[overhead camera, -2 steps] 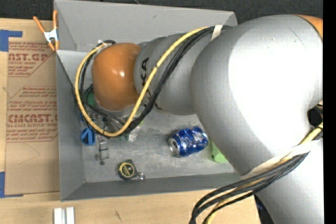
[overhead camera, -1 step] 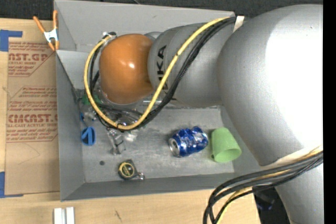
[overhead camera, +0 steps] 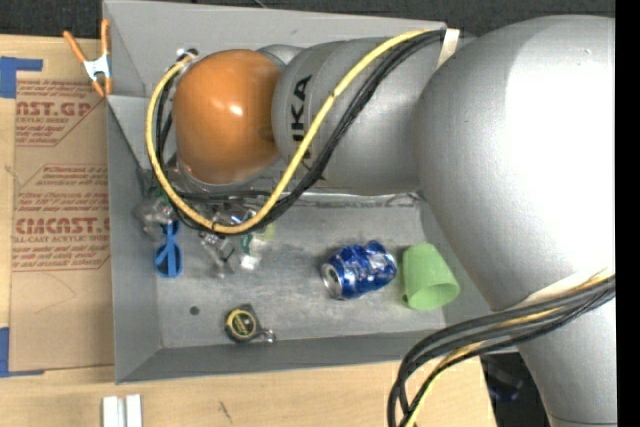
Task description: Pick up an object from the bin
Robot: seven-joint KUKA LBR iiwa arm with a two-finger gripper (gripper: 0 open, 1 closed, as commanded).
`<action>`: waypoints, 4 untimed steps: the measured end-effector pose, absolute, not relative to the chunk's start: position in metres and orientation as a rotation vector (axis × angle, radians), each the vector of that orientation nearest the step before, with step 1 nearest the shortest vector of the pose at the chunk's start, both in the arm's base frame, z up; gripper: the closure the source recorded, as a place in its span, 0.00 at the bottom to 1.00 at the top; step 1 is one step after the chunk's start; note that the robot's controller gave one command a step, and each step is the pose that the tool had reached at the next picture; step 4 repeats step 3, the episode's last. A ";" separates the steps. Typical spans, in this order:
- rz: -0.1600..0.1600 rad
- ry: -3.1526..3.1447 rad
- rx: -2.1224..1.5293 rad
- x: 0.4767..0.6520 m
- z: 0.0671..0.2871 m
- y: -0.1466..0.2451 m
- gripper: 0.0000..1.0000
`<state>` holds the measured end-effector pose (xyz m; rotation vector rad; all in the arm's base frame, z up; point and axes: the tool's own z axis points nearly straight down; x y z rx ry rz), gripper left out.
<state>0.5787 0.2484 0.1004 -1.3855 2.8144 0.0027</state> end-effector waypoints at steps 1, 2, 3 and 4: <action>0.001 2.568 -1.800 0.589 0.071 0.240 0.00; 0.005 2.566 -1.793 0.589 0.071 0.242 0.00; 0.005 2.566 -1.793 0.589 0.072 0.242 1.00; 0.005 2.566 -1.793 0.589 0.072 0.242 1.00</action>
Offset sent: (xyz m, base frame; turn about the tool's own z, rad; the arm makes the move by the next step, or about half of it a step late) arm 0.0093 -0.0093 -0.0304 -0.3097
